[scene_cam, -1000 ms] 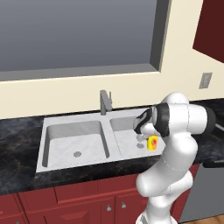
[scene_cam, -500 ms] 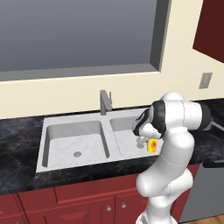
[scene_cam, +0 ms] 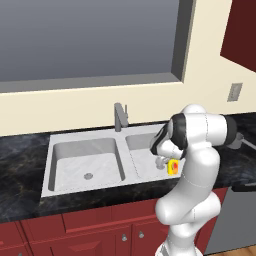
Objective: Move any existing items from the left basin to the right basin for drying. Then move the measuring cup from the counter to the left basin of the sink for washing.
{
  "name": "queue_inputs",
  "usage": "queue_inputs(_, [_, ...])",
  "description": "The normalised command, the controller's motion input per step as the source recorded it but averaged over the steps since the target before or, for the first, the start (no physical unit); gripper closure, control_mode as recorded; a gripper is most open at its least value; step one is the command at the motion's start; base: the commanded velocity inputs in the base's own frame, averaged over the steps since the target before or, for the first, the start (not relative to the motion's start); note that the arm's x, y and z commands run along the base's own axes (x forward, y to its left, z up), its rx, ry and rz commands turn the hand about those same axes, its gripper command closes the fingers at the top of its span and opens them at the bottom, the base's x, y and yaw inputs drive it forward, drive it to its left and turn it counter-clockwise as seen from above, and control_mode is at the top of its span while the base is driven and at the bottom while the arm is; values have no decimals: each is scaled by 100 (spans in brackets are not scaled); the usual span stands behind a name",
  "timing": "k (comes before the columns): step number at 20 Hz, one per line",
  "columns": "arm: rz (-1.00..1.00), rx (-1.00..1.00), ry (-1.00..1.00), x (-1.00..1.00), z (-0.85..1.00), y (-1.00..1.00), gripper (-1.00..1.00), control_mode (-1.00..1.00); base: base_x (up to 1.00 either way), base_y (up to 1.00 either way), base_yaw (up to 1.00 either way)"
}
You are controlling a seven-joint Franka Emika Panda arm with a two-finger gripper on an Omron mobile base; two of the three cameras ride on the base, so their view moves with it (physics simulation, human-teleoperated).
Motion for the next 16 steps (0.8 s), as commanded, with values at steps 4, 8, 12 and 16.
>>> queue_inputs(4, [1, 1, 0, 5, -13, 0, 100, -100, 0, 0, 0])
queue_inputs(8, [0, 1, 0, 1, -2, -1, -100, -100, 0, 0, 0])
queue_inputs(12, [0, 1, 0, 0, 0, -3, -100, -100, 0, 0, 0])
queue_inputs(16, [0, 0, 0, -3, 0, -5, -100, -100, 0, 0, 0])
